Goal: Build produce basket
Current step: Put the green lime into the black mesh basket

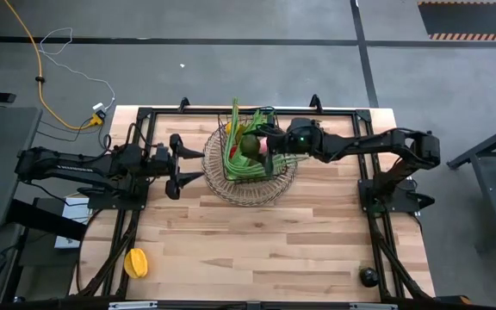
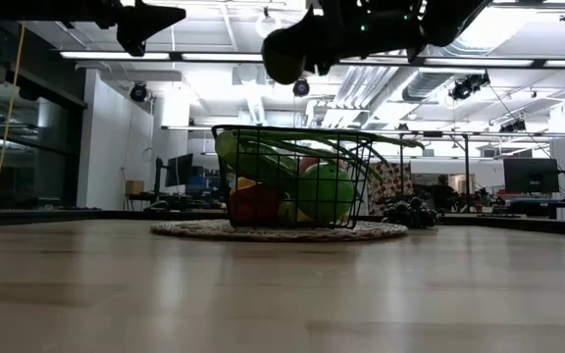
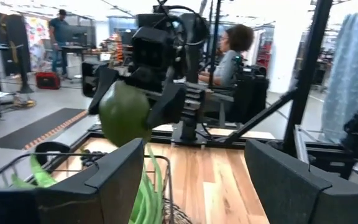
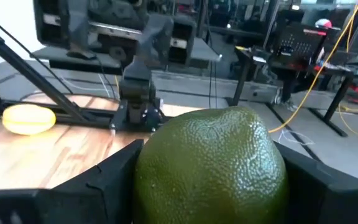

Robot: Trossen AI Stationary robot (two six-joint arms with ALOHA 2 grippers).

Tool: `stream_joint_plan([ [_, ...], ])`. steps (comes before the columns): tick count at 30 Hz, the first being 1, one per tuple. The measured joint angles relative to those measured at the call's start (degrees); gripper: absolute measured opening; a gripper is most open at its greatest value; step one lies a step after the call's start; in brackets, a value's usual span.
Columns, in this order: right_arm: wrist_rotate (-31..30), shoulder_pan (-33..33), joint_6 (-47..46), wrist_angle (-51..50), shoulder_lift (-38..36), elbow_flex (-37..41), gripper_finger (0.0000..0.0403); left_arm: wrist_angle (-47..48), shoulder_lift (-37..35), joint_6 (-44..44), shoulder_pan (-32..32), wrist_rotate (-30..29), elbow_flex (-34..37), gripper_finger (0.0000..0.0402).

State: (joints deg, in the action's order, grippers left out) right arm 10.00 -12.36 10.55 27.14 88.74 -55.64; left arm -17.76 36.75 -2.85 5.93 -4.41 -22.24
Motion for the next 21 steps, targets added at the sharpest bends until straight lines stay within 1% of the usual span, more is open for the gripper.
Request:
stream_joint_plan([
  [5, -0.58, 0.08, -0.09, 0.26, 0.18, -0.04, 0.0272, 0.00, 0.00, -1.59, 0.02, -1.88, 0.00, 0.0266],
  [7, -4.33, -0.02, -0.21, -0.14, 0.16, -0.04, 0.0272, 0.00, 0.00, -2.57, -0.06, -1.87, 0.00, 0.0266],
  [10, -13.28, -1.69, -1.27, -2.66, 0.16, -0.04, 0.0272, -0.02, 0.00, -2.92, -0.11, -1.88, 0.00, 0.0266],
  [12, -16.17, -3.92, -3.21, -5.85, 0.66, -0.04, 0.0272, -0.02, 0.00, -2.96, -0.11, -1.90, 0.00, 0.0266],
  [16, -15.26, -8.87, -9.29, -9.77, 4.36, -0.04, 0.0272, -0.07, 0.00, -2.96, -0.11, -2.05, 0.00, 0.0266],
  [21, -14.23, -12.17, -10.01, -8.46, 7.66, -1.09, 0.0277, -0.07, 0.00, -2.96, -0.11, -2.05, 0.00, 0.0266],
])
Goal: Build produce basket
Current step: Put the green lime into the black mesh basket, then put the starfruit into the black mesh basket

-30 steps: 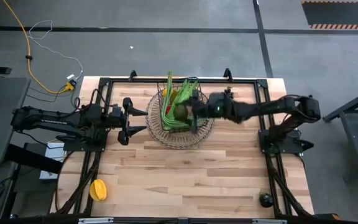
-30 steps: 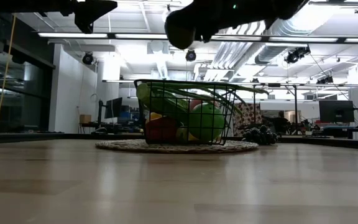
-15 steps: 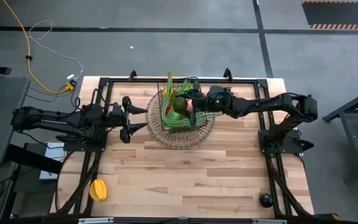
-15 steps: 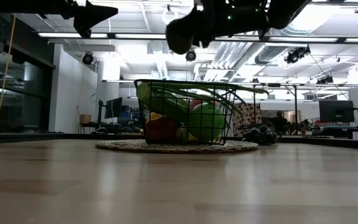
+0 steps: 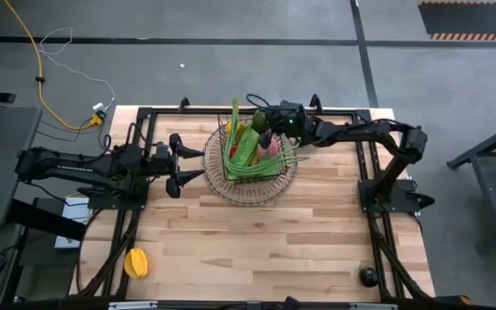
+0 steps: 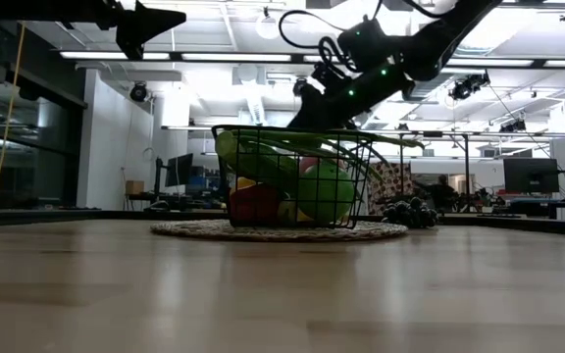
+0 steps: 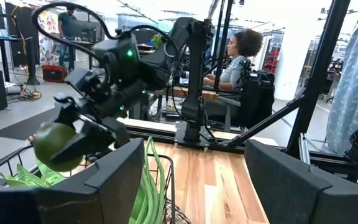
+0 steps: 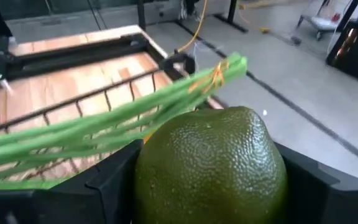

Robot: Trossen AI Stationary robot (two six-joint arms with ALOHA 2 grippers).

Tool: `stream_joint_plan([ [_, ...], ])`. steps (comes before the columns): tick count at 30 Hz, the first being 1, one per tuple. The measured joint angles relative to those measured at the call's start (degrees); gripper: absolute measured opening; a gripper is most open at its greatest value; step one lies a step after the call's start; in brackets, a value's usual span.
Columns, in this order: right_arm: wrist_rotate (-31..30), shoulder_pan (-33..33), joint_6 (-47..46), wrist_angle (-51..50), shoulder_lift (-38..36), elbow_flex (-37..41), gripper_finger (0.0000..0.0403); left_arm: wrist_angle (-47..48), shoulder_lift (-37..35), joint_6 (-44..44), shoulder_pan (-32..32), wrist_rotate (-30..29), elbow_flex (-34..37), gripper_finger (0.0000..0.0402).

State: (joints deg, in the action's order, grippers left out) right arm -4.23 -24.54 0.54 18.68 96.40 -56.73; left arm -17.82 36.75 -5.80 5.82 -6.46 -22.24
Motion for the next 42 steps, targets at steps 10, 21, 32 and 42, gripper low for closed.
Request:
stream_joint_plan([
  [10, 0.15, -0.59, -2.71, 1.31, 0.44, -0.57, 0.0299, 0.02, 0.00, -0.01, 0.00, 0.00, 0.00, 0.0266],
  [21, 3.14, -0.57, -2.06, 1.04, 0.44, -0.57, 0.0336, 0.02, 0.00, -0.04, 0.00, 0.02, 0.00, 0.0266],
  [32, 5.62, -0.50, 0.06, -1.02, -6.27, -0.57, 0.0372, 0.41, 0.00, -0.02, 0.00, 0.02, 0.00, 0.0266],
  [42, 10.48, 9.35, 2.28, 13.24, -17.83, 15.08, 0.0370, 0.44, -0.01, -0.01, 0.01, 0.04, 0.00, 0.0266],
])
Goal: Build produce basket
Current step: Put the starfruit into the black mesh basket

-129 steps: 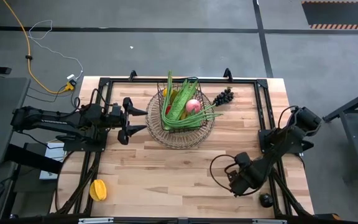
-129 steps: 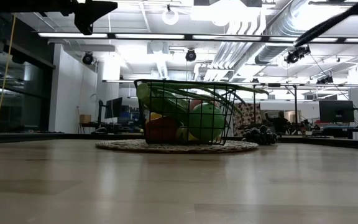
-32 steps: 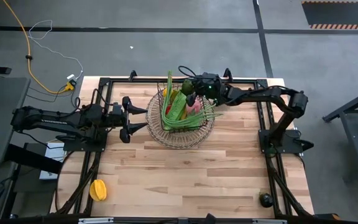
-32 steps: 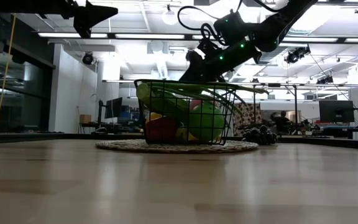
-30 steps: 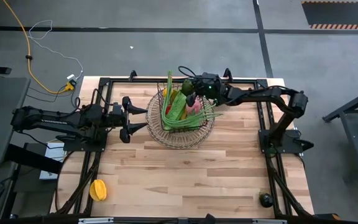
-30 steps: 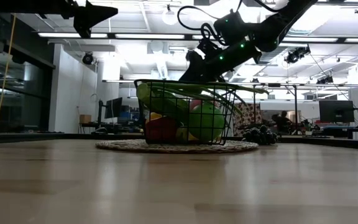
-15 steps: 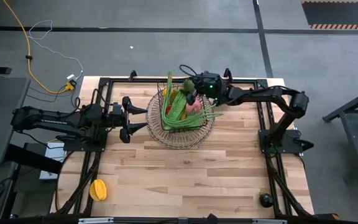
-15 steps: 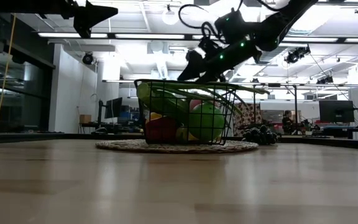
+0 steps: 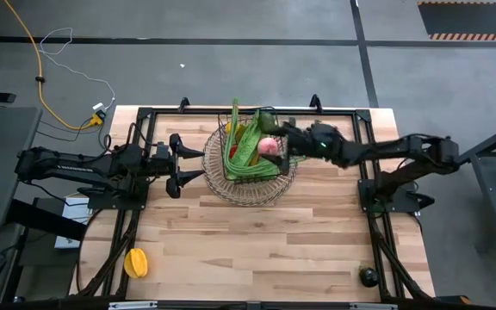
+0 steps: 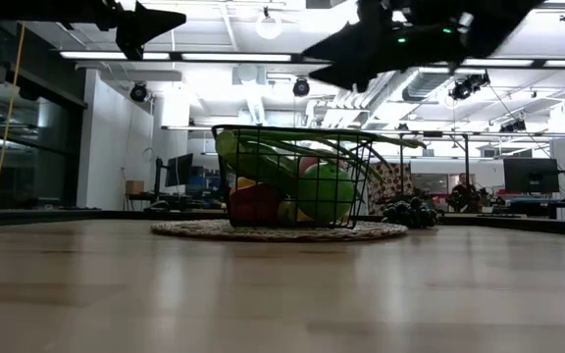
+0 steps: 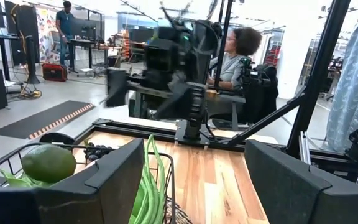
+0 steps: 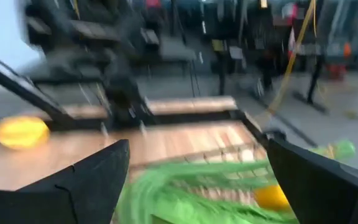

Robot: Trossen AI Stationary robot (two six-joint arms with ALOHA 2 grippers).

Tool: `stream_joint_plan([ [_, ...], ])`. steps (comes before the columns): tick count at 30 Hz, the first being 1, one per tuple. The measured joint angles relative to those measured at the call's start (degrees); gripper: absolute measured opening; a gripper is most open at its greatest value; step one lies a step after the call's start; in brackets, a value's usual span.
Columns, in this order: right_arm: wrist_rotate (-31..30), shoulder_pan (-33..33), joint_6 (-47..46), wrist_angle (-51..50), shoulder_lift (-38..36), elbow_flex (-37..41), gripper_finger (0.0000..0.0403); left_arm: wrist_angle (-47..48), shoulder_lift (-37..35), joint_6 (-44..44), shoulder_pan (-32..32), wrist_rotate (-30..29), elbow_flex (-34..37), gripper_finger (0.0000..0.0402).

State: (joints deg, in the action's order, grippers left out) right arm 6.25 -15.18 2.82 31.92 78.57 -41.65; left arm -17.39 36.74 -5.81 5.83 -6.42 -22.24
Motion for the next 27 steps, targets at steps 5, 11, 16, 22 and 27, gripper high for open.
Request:
stream_joint_plan([
  [5, -0.17, 3.72, -5.01, 19.41, -3.23, 10.95, 0.0370, 0.00, 0.01, 0.01, -0.01, 0.01, 0.00, 0.0266],
  [11, -0.19, 5.26, -4.35, 28.38, -4.37, 14.42, 0.0370, -0.52, 0.00, 0.01, -0.01, 0.05, 0.00, 0.0266],
  [16, -0.19, 5.23, -4.06, 27.56, -4.33, 14.38, 0.0370, -0.52, 0.01, 0.01, -0.01, -0.09, 0.00, 0.0266],
  [22, -0.19, 5.23, -3.90, 27.04, -4.33, 14.38, 0.0370, -0.52, 0.00, -0.13, -0.01, -0.25, 0.00, 0.0266],
  [27, -0.21, 5.23, -3.90, 27.04, -4.33, 14.38, 0.0370, -1.03, 1.75, -6.30, -0.68, 0.78, 0.00, 0.0266],
])
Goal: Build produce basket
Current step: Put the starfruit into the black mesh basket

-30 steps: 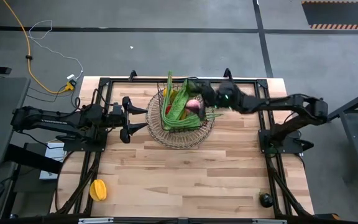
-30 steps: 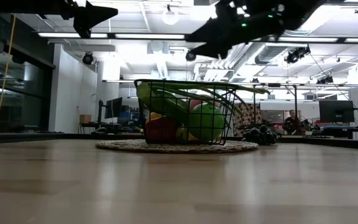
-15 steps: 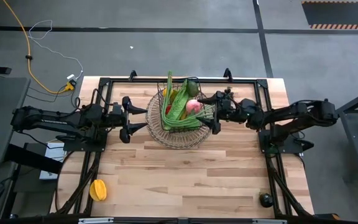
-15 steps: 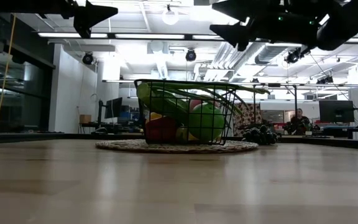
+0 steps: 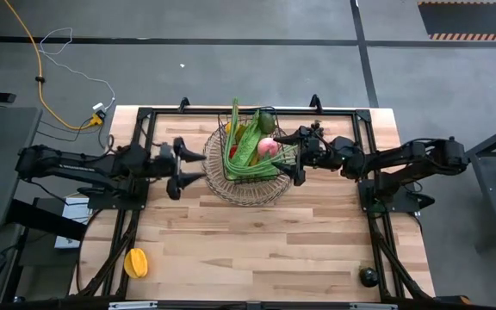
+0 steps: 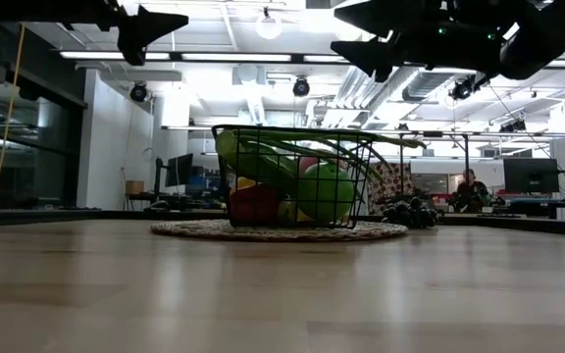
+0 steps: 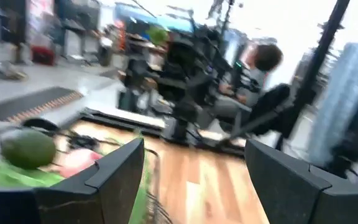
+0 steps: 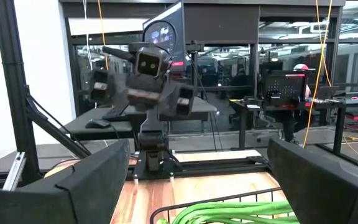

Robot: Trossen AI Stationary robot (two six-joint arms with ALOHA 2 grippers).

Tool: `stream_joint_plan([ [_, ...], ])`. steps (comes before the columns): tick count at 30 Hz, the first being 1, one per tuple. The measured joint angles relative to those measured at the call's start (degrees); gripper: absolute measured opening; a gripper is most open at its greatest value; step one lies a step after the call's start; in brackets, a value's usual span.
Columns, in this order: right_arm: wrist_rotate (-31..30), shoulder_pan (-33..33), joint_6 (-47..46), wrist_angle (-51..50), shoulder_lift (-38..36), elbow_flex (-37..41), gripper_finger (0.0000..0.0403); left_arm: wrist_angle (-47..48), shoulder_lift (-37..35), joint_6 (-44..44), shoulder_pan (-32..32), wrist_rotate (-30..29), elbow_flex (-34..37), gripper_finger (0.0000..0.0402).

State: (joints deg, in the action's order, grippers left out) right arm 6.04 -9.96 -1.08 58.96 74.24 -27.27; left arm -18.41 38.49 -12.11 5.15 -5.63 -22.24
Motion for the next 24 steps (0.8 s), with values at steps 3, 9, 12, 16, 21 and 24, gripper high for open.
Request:
stream_joint_plan([
  [3, 0.00, -0.02, 0.00, 0.00, 0.00, -0.02, 0.0370, 1.84, 4.46, -0.46, -2.02, 4.78, -1.35, 0.0266],
  [9, -0.02, -0.02, 0.01, -1.51, 0.00, -0.07, 0.0370, 28.24, 15.71, 1.11, -9.14, 17.05, -13.66, 0.0266],
  [12, -0.02, -0.02, 0.01, -2.92, 0.02, -0.09, 0.0370, 46.08, 21.57, 2.07, -15.23, 18.12, -20.86, 0.0266],
  [16, -0.02, -0.02, 0.02, -3.22, 0.02, -0.09, 0.0370, 61.98, 27.74, 0.44, -23.54, 17.21, -27.03, 0.0266],
  [21, -0.02, -0.02, 0.02, -3.08, 0.02, -0.09, 0.0370, 71.75, 32.73, 0.30, -32.60, 17.35, -29.30, 0.0266],
  [24, -0.02, -0.02, 0.02, -3.08, 0.02, -0.09, 0.0370, 72.67, 35.36, 0.30, -37.07, 17.12, -29.29, 0.0266],
])
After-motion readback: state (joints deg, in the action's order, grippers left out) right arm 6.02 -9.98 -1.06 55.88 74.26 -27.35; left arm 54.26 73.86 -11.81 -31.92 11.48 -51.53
